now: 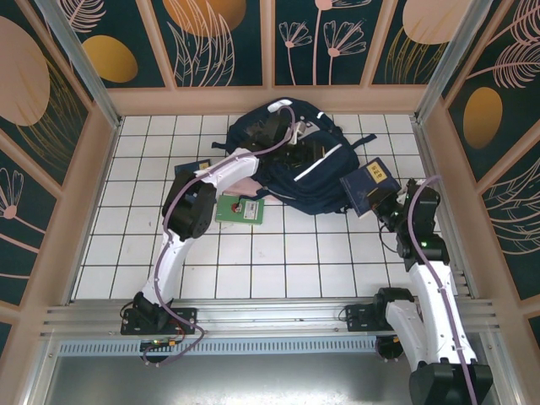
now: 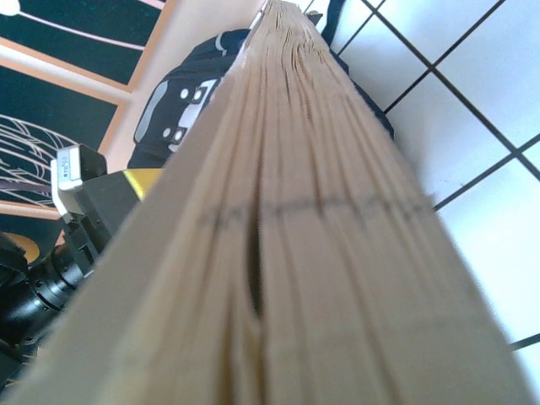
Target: Pack the student bag
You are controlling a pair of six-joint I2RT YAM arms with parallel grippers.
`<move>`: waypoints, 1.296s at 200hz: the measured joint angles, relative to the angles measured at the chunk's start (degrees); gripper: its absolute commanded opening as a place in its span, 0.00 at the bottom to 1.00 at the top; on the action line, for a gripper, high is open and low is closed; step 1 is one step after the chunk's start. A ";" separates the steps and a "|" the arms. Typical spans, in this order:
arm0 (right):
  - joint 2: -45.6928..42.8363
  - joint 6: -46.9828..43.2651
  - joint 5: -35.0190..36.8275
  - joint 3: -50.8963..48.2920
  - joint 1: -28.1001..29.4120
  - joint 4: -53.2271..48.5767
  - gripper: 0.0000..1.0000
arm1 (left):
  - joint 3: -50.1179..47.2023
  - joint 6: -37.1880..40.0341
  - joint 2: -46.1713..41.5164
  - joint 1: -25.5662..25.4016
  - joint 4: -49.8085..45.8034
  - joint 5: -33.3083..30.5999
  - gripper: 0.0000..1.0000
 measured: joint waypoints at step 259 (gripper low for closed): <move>-1.70 -1.25 -2.25 0.00 -4.96 -1.29 0.00 | 16.74 18.99 10.34 -6.34 -14.38 -17.44 0.14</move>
